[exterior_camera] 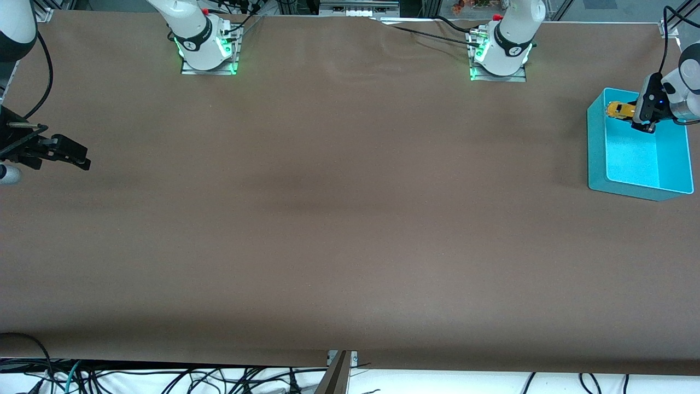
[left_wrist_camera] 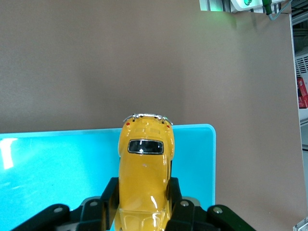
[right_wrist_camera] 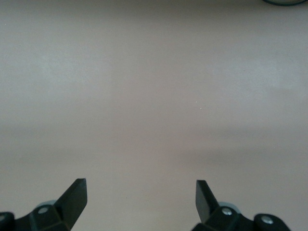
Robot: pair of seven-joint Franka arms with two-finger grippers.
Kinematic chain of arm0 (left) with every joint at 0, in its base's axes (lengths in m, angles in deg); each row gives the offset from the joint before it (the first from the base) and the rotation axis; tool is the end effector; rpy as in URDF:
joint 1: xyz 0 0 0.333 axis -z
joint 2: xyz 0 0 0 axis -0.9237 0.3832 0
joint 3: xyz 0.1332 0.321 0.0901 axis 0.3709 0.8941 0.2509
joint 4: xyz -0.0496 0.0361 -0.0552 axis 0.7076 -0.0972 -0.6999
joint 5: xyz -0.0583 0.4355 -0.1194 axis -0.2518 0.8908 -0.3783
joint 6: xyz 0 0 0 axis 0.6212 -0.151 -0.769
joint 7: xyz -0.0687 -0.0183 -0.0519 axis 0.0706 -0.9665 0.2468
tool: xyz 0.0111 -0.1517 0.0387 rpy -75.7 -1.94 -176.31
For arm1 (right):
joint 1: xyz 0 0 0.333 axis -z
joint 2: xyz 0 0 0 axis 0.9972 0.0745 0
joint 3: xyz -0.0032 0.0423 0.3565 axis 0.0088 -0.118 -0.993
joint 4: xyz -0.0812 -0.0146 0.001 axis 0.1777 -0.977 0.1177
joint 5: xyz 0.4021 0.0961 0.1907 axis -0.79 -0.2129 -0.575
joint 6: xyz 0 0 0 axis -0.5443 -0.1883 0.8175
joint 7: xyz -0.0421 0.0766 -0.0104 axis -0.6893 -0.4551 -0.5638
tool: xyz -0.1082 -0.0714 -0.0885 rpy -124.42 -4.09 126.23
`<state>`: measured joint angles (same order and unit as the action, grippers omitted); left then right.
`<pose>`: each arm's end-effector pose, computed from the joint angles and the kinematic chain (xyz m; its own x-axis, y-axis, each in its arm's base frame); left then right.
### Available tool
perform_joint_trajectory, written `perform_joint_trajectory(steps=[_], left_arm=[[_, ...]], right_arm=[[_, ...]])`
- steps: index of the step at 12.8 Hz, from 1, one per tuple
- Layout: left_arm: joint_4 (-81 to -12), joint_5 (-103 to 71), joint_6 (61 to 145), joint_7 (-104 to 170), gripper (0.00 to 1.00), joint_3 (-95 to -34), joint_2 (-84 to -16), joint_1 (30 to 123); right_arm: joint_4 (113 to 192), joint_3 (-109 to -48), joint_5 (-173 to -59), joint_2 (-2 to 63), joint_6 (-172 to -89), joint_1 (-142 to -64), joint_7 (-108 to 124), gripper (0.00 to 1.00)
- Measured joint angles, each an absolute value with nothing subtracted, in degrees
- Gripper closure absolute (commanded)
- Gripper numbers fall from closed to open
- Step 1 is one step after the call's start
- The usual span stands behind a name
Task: Wind and store yellow beetle car
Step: 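Lower the car into the cyan bin and open the left gripper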
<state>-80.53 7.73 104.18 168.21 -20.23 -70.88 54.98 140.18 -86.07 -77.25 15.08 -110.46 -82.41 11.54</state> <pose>0.3784 0.3371 0.2385 -0.1459 -0.9877 0.0555 -0.9029 0.1559 0.4006 0.6763 -0.0220 0.5674 0.9999 0.0096 0.0134 0.0091 -0.9994 0.0332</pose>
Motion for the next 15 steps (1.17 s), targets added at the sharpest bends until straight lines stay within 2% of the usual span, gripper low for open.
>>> perform_joint_trajectory(steps=[5, 12, 15], left_arm=[[-80.1, 7.7, 106.3, 171.3, 1.0, -19.1, -70.7, 52.7], [-80.9, 7.2, 114.9, 171.6, 1.0, -19.0, -65.1, 51.1], [-83.8, 4.8, 121.8, 169.7, 1.0, -18.9, -63.1, 50.7]], right_arm=[[140.1, -86.1, -77.2, 15.1, -110.5, -82.4, 11.5, 0.0], [140.1, -86.1, -77.2, 15.1, -110.5, -82.4, 11.5, 0.0], [140.1, -86.1, -77.2, 15.1, -110.5, -82.4, 11.5, 0.0]])
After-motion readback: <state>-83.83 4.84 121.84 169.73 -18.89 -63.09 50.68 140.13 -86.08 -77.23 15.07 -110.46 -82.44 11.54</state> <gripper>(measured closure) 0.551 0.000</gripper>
